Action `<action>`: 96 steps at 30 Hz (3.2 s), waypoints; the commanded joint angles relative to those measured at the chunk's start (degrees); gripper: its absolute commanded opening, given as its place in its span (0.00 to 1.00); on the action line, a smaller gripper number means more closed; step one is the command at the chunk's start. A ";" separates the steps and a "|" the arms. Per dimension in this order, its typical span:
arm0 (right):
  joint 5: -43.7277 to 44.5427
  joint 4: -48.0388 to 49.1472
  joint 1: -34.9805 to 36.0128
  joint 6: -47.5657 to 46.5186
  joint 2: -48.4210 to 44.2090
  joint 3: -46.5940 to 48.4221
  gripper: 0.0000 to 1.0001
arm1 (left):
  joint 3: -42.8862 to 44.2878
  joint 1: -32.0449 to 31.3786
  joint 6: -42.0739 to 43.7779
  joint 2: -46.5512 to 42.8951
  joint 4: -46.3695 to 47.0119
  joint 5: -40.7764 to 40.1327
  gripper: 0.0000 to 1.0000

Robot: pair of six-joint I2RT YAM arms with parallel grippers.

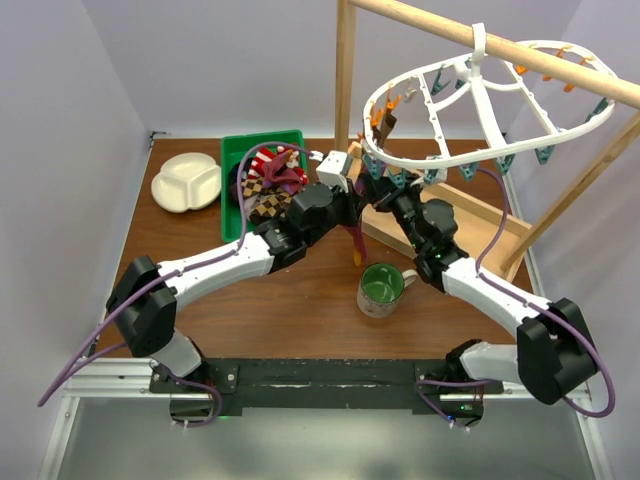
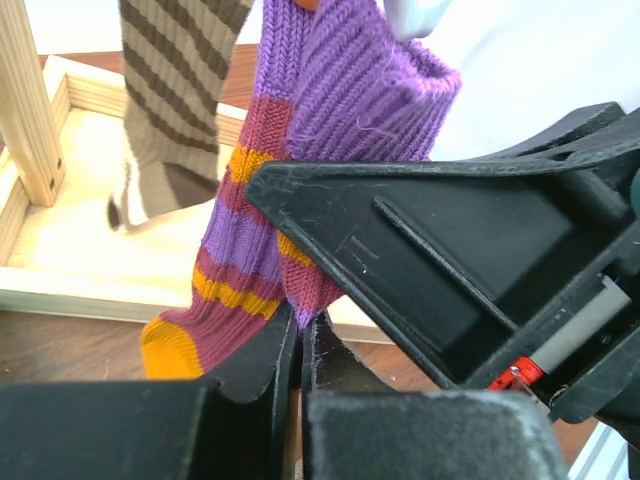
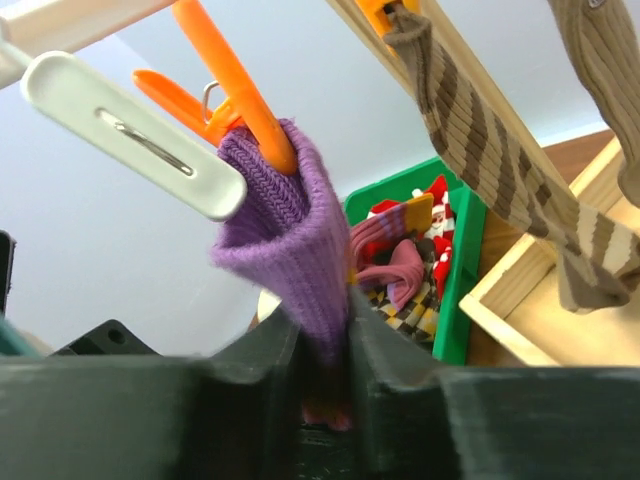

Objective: Remove the socks clipped to the hanger
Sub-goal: Remove the sock from the hanger.

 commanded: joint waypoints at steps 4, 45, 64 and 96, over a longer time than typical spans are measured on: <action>-0.62 0.94 -0.67 2.22 -2.97 -0.72 0.07 | 1.07 0.00 4.16 -6.99 0.12 -1.61 0.34; -31.13 -5.83 -0.32 3.80 -9.03 6.66 0.04 | 8.90 26.19 -11.30 -4.72 22.96 54.98 0.54; -31.48 -10.57 -0.32 2.40 -15.89 4.64 0.05 | 7.23 26.37 -29.49 3.19 46.17 62.72 0.59; -30.95 -11.45 -0.23 1.61 -16.42 4.73 0.05 | 11.79 22.07 -38.02 12.24 59.10 61.23 0.66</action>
